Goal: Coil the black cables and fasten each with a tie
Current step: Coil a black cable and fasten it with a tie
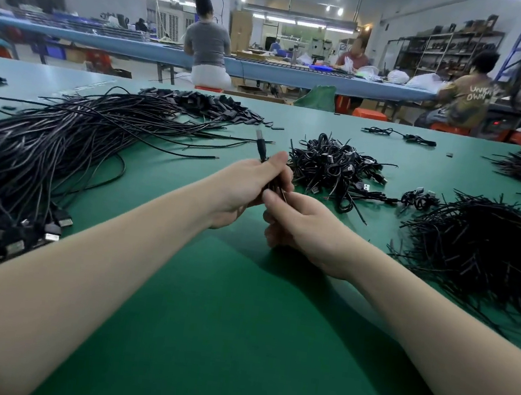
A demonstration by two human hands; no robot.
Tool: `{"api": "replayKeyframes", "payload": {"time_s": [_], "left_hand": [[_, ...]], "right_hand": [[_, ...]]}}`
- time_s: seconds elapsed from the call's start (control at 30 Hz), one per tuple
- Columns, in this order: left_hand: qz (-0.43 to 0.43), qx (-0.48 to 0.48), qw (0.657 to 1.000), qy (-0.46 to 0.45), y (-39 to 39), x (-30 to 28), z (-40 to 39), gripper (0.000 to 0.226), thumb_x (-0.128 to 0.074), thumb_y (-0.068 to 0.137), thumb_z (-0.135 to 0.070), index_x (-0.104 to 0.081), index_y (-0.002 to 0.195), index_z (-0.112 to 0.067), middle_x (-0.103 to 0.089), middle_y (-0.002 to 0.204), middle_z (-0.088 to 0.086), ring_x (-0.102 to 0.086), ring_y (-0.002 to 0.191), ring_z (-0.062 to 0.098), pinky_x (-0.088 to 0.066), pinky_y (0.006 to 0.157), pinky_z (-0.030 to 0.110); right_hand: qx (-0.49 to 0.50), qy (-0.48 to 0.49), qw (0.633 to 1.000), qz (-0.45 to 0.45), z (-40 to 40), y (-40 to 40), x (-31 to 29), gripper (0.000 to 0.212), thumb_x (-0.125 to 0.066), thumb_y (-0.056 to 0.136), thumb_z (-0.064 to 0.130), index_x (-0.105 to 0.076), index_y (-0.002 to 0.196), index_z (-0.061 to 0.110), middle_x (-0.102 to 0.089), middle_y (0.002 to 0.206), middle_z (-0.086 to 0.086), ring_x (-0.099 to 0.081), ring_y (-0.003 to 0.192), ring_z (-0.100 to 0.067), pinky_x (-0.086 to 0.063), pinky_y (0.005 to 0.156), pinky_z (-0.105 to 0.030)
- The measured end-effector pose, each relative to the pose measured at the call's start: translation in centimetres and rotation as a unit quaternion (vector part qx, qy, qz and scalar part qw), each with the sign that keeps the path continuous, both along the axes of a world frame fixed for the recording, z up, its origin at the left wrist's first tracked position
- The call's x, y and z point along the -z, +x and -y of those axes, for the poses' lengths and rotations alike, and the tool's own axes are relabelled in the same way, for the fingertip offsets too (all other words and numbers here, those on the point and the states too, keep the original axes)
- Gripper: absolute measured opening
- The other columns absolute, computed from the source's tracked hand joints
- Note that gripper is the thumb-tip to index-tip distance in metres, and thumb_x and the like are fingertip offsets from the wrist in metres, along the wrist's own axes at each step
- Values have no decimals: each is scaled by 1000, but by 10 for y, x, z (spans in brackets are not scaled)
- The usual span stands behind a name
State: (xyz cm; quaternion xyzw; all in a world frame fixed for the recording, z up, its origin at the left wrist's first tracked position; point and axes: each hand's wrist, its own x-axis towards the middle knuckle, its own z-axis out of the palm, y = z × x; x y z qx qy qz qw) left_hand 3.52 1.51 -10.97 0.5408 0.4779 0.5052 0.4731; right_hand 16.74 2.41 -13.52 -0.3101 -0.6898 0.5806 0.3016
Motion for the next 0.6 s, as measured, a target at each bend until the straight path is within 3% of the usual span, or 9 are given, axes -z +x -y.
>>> {"api": "replayKeyframes", "payload": {"time_s": [0.07,0.2,0.33,0.4,0.47,0.5,0.6], "left_hand": [[6,-10,1000,3,1,0,1,43,-39,102,-36,-55,69,-14,-61,71,1,-55,82,23,-46,78,32],[19,-27,999,6,3,4,0,44,-41,101,-37,-63,71,-15,-64,88,6,-54,86,22,-49,75,26],[26,-17,999,-21,5,8,3,31,-52,97,-38,-72,85,-17,-70,88,1,-60,83,14,-56,82,26],[-14,-104,994,43,2,14,2,29,-60,92,-41,-70,82,-16,-72,86,2,-67,78,8,-55,81,27],[-208,-233,932,181,-4,23,4,27,-64,87,-47,-67,80,-21,-72,80,-7,-65,72,-1,-50,71,17],[-269,-251,897,243,-5,26,6,22,-66,86,-46,-65,92,-24,-70,88,-12,-64,79,-3,-47,72,15],[-301,-258,852,344,-10,32,7,64,-67,88,-21,-34,143,-16,-45,139,-4,-49,124,14,-39,101,28]], "right_hand": [[26,90,993,75,2,-6,0,24,-45,100,35,-44,88,14,-42,78,-3,-48,61,-15,-42,61,-28],[100,264,939,195,-1,-10,2,26,-34,103,32,-42,82,19,-44,71,6,-43,61,-12,-33,58,-27],[188,256,919,232,-6,-4,7,31,-30,103,33,-39,77,19,-51,78,-2,-50,76,-25,-32,65,-31],[221,266,900,264,-6,-3,9,32,-27,103,36,-37,78,19,-51,81,-4,-50,77,-28,-35,66,-34],[245,322,861,308,-6,-1,11,30,-25,103,37,-37,83,18,-48,81,-1,-48,74,-28,-35,64,-36],[252,336,849,320,-6,1,13,28,-25,103,37,-37,86,18,-47,81,0,-47,73,-28,-34,63,-35],[243,304,853,347,-11,5,15,28,-24,103,36,-36,86,17,-48,81,-1,-47,74,-29,-33,63,-35]]}}
